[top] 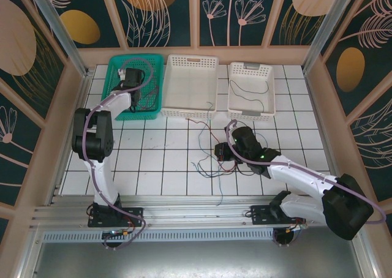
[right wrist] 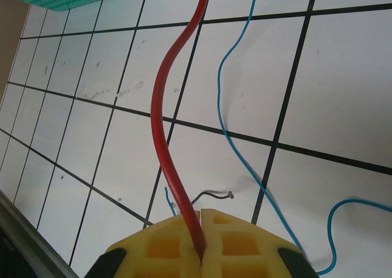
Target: Untangle the cables
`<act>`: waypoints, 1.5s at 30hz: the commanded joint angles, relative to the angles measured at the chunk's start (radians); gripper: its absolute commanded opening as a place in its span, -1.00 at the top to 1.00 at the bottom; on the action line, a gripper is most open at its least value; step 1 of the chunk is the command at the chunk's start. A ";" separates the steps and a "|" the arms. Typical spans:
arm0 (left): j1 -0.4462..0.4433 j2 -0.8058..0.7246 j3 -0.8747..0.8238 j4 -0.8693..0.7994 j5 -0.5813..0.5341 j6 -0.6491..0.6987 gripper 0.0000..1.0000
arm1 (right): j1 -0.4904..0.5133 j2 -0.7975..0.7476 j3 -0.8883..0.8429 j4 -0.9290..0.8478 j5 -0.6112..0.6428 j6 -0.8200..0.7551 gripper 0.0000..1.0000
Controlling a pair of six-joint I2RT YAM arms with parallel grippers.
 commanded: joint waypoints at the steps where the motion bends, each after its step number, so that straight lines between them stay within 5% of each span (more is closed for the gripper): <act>1: 0.006 -0.033 0.031 -0.022 0.011 -0.013 0.29 | 0.011 -0.015 0.035 -0.003 0.013 -0.016 1.00; 15: 0.015 -0.078 0.044 -0.033 0.030 -0.024 -0.32 | 0.017 -0.020 0.038 -0.006 0.016 -0.015 1.00; 20: 0.016 -0.074 0.034 -0.032 0.032 -0.025 -0.36 | 0.020 -0.021 0.037 -0.007 0.019 -0.013 1.00; 23: 0.017 -0.067 0.024 -0.027 0.030 -0.025 -0.20 | 0.022 -0.025 0.037 -0.011 0.021 -0.013 1.00; 27: 0.023 -0.049 0.014 -0.024 0.034 -0.030 0.49 | 0.022 -0.027 0.037 -0.015 0.024 -0.013 1.00; 31: 0.024 -0.032 0.014 -0.022 0.029 -0.033 0.96 | 0.023 -0.026 0.038 -0.017 0.027 -0.015 1.00; 45: 0.026 0.077 0.022 -0.039 0.041 -0.038 1.00 | 0.024 0.010 0.049 -0.006 0.019 -0.023 1.00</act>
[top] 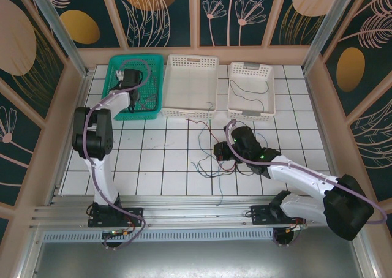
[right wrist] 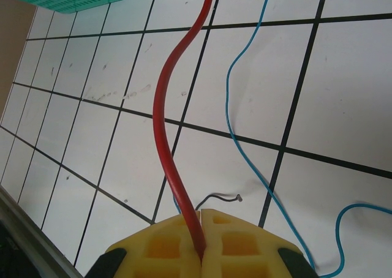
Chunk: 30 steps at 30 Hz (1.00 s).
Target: Untangle the cables
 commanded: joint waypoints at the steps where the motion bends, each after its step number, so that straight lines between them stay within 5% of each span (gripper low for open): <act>1: 0.005 0.047 0.012 -0.022 0.013 -0.016 1.00 | 0.009 0.018 0.035 0.001 0.008 -0.024 1.00; 9: 0.005 0.089 0.038 -0.055 0.029 -0.027 0.97 | 0.008 0.045 0.050 0.006 0.001 -0.031 1.00; 25: 0.005 -0.098 0.113 -0.119 0.040 -0.032 -0.58 | 0.016 0.026 0.064 -0.003 0.004 -0.036 1.00; 30: 0.005 -0.143 0.105 -0.130 0.051 -0.039 -0.81 | 0.018 0.006 0.065 -0.015 0.009 -0.037 1.00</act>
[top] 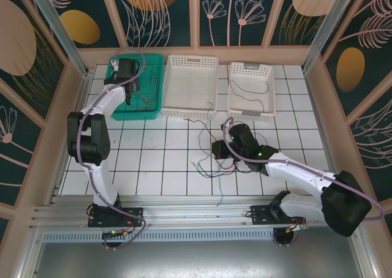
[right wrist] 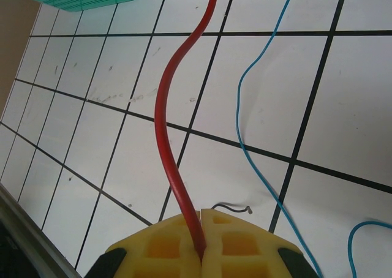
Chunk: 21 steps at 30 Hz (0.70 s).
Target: Untangle the cables
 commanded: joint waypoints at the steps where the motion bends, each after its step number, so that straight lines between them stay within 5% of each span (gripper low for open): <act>1: 0.003 -0.042 0.010 -0.038 0.009 -0.013 -0.82 | 0.011 -0.030 0.025 -0.016 0.009 -0.010 1.00; 8: 0.003 -0.091 -0.023 -0.030 0.013 -0.020 -0.84 | 0.017 -0.041 0.030 -0.020 0.009 -0.008 1.00; 21: 0.002 -0.138 -0.089 0.062 -0.241 -0.008 -0.97 | 0.040 -0.037 0.034 -0.023 0.016 -0.005 1.00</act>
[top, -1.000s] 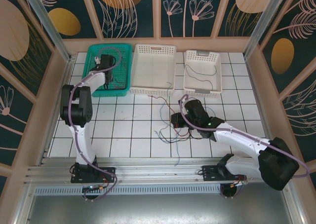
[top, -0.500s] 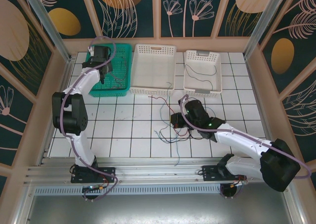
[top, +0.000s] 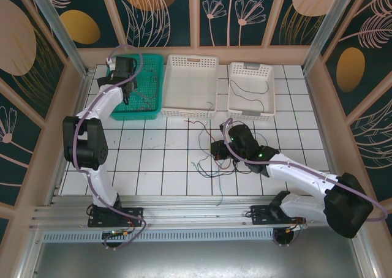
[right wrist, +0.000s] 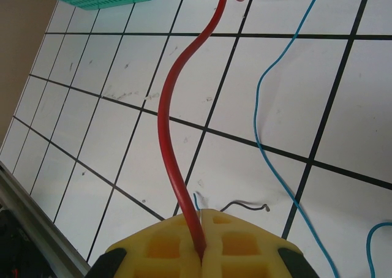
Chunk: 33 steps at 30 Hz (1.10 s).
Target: Untangle the cables
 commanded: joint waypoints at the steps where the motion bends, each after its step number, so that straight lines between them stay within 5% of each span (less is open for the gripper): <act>1: 0.004 -0.078 -0.049 0.079 -0.121 -0.007 -0.97 | 0.013 -0.016 0.026 -0.010 0.015 -0.005 1.00; 28: 0.003 -0.343 -0.338 0.336 -0.202 -0.049 -0.97 | 0.069 0.053 0.048 0.015 0.019 -0.005 1.00; 33: 0.003 -0.324 -0.303 0.281 -0.203 -0.059 -0.97 | 0.076 0.063 0.047 0.022 0.013 -0.004 1.00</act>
